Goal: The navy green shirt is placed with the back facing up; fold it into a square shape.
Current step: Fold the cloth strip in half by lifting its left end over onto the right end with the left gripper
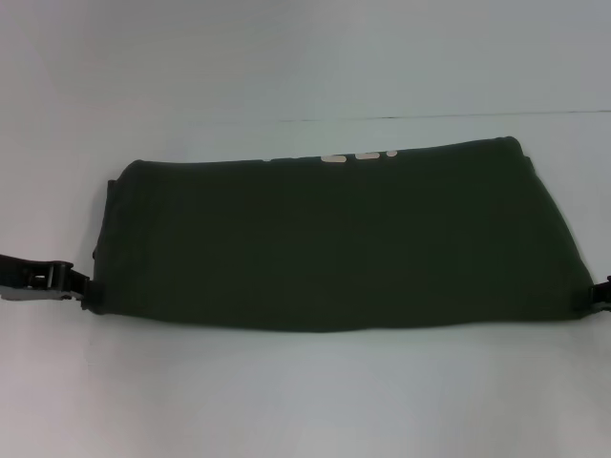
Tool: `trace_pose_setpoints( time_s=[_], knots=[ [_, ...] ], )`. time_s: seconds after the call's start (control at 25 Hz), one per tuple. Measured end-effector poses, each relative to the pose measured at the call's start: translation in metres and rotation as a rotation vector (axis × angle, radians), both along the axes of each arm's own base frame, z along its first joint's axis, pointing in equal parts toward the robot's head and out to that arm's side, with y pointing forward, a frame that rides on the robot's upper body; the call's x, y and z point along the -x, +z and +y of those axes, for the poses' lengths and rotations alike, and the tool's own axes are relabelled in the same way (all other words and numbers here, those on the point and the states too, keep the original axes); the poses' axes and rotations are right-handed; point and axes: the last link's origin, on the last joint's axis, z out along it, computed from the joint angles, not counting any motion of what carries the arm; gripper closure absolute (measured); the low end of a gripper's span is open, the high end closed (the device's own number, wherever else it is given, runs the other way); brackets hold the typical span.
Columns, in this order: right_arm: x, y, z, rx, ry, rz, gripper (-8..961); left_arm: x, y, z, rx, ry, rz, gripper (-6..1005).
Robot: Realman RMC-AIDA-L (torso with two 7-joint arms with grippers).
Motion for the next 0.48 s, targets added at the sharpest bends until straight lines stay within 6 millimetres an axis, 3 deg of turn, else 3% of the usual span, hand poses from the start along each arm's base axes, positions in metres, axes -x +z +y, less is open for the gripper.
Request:
trace_pose_setpoints(
  time_s=[0.36,0.48],
  knots=[
    [0.0018,0.0047,0.0051,-0.008,-0.004,0.007,933,0.0026,0.0011,0.0016,-0.008,0.049,0.018,927],
    [0.0029,0.0070,0.0069,-0.015,-0.003,0.012,832,0.0029,0.0022,0.0020,-0.016,0.056,0.016,860]
  ],
)
